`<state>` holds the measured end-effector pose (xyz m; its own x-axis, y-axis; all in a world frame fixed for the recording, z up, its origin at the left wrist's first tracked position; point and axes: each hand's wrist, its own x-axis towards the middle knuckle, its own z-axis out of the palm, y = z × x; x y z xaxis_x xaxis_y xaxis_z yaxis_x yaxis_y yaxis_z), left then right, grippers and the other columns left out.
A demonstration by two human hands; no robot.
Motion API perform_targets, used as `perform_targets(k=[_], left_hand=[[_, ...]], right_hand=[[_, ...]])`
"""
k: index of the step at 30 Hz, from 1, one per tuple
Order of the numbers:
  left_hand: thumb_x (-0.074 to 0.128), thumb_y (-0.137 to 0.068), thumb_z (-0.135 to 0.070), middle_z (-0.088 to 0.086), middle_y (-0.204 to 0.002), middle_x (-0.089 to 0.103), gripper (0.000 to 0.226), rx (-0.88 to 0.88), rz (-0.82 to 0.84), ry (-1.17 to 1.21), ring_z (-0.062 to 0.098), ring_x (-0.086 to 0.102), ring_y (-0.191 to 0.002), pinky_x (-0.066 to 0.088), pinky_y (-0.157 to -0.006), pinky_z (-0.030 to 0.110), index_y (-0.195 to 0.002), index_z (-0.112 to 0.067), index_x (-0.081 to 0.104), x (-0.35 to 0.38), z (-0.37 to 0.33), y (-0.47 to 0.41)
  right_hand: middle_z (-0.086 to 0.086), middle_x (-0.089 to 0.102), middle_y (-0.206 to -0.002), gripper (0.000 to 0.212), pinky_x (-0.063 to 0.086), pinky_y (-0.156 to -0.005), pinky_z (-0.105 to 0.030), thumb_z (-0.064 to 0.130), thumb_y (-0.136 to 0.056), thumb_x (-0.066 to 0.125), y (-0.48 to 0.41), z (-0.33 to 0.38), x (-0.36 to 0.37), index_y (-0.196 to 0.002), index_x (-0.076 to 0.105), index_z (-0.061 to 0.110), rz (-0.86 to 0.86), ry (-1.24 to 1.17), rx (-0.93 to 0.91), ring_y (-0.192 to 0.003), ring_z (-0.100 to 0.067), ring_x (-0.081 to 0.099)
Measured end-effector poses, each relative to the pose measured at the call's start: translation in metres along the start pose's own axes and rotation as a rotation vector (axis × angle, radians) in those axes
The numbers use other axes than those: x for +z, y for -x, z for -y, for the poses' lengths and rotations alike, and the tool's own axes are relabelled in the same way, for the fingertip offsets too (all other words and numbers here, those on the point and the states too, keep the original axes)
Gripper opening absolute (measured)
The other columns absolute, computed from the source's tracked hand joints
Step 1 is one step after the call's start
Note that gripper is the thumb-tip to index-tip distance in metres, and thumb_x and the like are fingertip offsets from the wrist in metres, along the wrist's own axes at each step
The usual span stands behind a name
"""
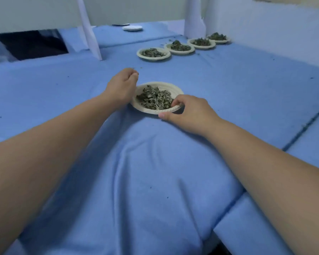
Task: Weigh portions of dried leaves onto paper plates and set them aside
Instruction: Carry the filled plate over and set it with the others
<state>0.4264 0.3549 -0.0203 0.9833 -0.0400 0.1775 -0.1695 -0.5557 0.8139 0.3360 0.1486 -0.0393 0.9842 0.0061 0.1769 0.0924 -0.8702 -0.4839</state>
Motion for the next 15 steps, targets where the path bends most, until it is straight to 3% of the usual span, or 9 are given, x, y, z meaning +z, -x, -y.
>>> perform_targets(k=[3,6,11,15], left_hand=[[0.041,-0.107,-0.025,0.008,-0.133,0.063,0.032,-0.003,-0.058,-0.152,0.028,0.055,-0.126,0.038,-0.100,0.031,-0.130,-0.013,0.061,-0.024,0.036,-0.008],[0.046,-0.101,-0.018,0.005,-0.129,0.066,0.032,-0.016,-0.145,-0.115,0.024,0.057,-0.122,0.037,-0.091,0.025,-0.130,-0.015,0.062,-0.030,0.048,-0.013],[0.048,-0.099,-0.021,0.007,-0.117,0.062,0.042,-0.100,-0.211,-0.107,0.026,0.055,-0.120,0.029,-0.076,0.021,-0.141,-0.019,0.052,-0.028,0.052,-0.026],[0.047,-0.097,-0.015,0.012,-0.138,0.057,0.046,-0.060,-0.163,-0.200,0.030,0.052,-0.124,0.028,-0.079,0.025,-0.143,-0.010,0.046,-0.022,0.054,-0.026]], right_hand=[[0.002,0.062,-0.113,0.056,0.041,-0.077,-0.034,0.077,-0.081,0.058,-0.037,0.009,0.024,-0.111,0.059,0.029,0.017,0.071,-0.025,-0.102,-0.022,0.056],[-0.007,0.052,-0.137,0.066,0.041,-0.101,-0.042,0.072,-0.093,0.043,-0.073,0.022,0.046,-0.137,0.050,0.023,0.028,0.164,-0.089,-0.126,-0.030,0.051],[-0.013,0.045,-0.145,0.068,0.034,-0.111,-0.051,0.069,-0.096,0.036,-0.131,0.041,0.067,-0.145,0.042,0.021,0.027,0.226,-0.055,-0.135,-0.034,0.044],[-0.014,0.047,-0.143,0.071,0.034,-0.110,-0.052,0.071,-0.095,0.034,-0.168,0.050,0.084,-0.144,0.043,0.021,0.017,0.258,-0.053,-0.133,-0.037,0.044]])
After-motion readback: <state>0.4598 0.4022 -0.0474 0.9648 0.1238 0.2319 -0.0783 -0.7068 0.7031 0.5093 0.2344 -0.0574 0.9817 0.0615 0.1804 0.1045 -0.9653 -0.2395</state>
